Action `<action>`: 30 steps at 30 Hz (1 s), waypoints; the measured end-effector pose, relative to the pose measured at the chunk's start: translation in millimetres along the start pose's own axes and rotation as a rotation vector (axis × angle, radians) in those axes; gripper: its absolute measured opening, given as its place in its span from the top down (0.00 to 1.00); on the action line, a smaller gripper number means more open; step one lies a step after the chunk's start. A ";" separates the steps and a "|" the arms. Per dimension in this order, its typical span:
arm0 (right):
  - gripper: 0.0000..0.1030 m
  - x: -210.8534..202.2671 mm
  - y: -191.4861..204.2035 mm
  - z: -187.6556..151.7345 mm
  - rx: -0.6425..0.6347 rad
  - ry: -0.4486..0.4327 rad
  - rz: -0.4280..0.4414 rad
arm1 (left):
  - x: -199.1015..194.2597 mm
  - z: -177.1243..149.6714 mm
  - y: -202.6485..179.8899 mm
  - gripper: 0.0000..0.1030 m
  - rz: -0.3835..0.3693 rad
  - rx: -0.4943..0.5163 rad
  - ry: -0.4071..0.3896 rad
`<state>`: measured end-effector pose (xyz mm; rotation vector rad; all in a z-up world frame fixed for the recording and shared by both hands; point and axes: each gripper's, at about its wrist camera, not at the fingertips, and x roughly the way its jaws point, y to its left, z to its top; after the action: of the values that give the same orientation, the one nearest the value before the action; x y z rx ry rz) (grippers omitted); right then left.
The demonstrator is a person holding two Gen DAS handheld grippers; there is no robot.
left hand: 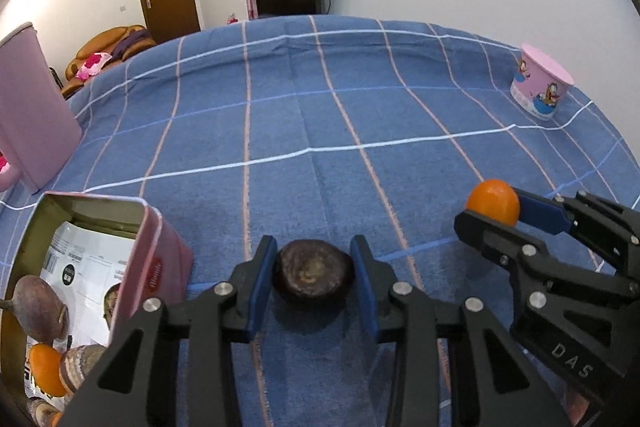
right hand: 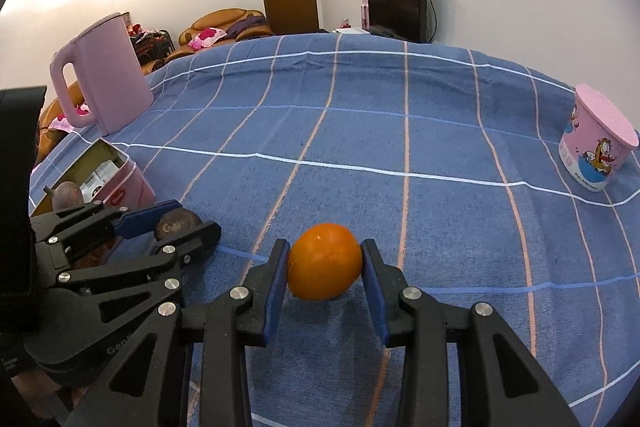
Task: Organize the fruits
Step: 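Close the left gripper on the dark fruit while the right closes on the mandarin, then lift the dark fruit with the left gripper while the right lifts the mandarin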
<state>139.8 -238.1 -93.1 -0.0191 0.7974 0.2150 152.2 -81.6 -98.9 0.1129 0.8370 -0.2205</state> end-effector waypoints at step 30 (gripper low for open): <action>0.63 -32.3 14.8 -5.0 -0.073 -0.170 -0.004 | -37.0 -3.6 4.8 0.62 0.042 -0.010 -0.194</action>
<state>111.4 -230.0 -72.7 -0.0700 0.6202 0.2385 126.7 -70.7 -73.6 0.0979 0.6422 -0.1850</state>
